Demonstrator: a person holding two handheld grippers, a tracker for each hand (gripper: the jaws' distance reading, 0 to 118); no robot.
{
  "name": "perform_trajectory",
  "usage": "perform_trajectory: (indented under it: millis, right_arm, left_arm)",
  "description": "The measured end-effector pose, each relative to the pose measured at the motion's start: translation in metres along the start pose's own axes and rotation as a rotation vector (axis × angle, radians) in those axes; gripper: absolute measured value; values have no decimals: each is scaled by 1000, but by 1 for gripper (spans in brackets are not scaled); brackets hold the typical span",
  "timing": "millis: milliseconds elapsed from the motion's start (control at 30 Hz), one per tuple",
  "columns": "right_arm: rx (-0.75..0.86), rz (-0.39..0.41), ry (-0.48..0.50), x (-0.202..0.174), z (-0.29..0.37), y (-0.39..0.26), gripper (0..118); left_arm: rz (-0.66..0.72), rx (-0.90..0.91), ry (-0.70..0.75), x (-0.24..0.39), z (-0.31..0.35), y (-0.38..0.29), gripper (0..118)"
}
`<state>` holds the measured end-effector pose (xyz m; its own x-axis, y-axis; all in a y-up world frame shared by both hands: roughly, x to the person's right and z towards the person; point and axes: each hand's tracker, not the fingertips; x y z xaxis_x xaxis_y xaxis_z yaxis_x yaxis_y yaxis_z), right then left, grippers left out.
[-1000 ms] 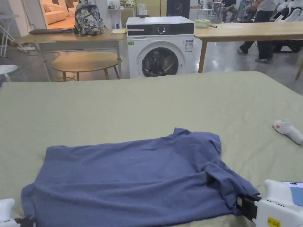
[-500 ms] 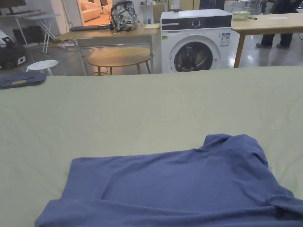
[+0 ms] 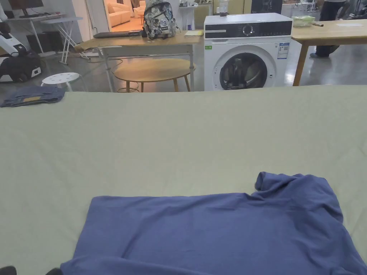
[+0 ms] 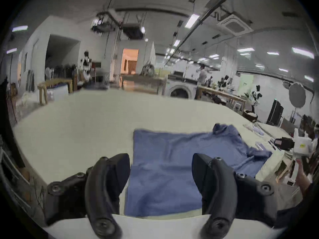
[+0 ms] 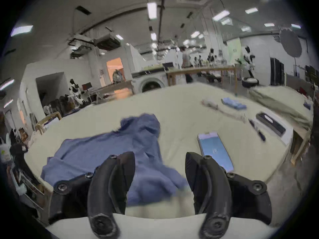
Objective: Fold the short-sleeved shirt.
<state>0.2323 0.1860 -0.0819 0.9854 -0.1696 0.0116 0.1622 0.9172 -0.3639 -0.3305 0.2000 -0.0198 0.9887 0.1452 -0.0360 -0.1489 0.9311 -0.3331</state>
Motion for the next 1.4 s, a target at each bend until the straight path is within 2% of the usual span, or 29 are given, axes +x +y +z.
perform_trajectory:
  millis: [100,133,167,200,233,267,300,367,467,567,600,633,667,800,833,900,1000,1033,1100,1167,1233,1267,1300,1333,1367,1400]
  right_arm:
    - [50,53,65,-24,2,15,61]
    - [56,72,79,-33,1,19,51]
    - [63,82,98,-39,-2,20,27]
    - [69,91,117,-46,-6,20,27]
    - [65,97,124,-52,-12,20,17]
    - [52,105,120,-57,-19,19,2]
    - [40,114,119,-63,-25,17,0]
    - [13,123,166,-70,-32,13,0]
    - [-1,128,174,-75,-37,10,0]
    - [-6,130,182,-71,-37,6,0]
    - [-15,126,184,-67,-39,5,0]
    - [-24,121,182,-65,-40,3,0]
    - [-38,114,181,-61,-41,1,0]
    - [-103,79,155,-44,-45,-8,0]
    - [-116,80,139,-41,-45,-10,0]
    - [-152,95,111,-22,-51,-20,0]
    - [-179,130,82,-12,-51,-21,0]
    - [-184,139,78,-9,-52,-20,0]
    - [-189,142,84,-6,-59,-14,0]
    - [-198,129,120,-7,-75,0,0]
    - [-204,109,149,-10,-98,27,0]
    - [-211,97,151,-13,-112,42,0]
    - [-211,66,147,-12,-128,57,7]
    - [-225,31,156,-9,-148,72,39]
    - [-290,16,163,-5,-171,83,69]
    - [-351,8,141,-12,-196,94,93]
  left_arm:
    - [-8,91,-41,24,3,21,73]
    - [-2,107,-77,30,3,26,60]
    - [15,105,-82,35,2,27,40]
    - [-10,159,-117,41,0,30,31]
    - [-14,141,-112,43,-4,33,21]
    - [-22,124,-108,46,-11,36,2]
    - [-14,72,-52,48,-15,34,0]
    - [-15,63,-131,42,-27,37,0]
    - [8,-31,-77,28,-55,46,0]
    - [74,-135,-48,-7,-111,59,0]
    - [88,-213,-25,-18,-136,63,11]
    - [96,-255,-2,-21,-163,69,38]
    - [64,-331,29,-27,-188,69,47]
    - [-1,-506,104,-49,-285,61,65]
    - [7,-543,79,-52,-305,57,65]
    - [57,-609,137,-63,-339,45,65]
    - [125,-635,155,-68,-356,37,65]
    - [103,-624,159,-66,-354,37,60]
    - [-38,-668,177,-59,-358,40,54]
    - [-75,-692,172,-49,-354,44,42]
    - [-100,-707,167,-39,-355,47,40]
    - [-141,-713,169,-34,-356,49,35]
    - [-155,-715,164,-24,-349,49,24]
    - [-199,-701,166,-19,-349,49,4]
    - [-205,-702,170,-14,-349,48,1]
    - [-230,-711,186,-9,-350,45,1]
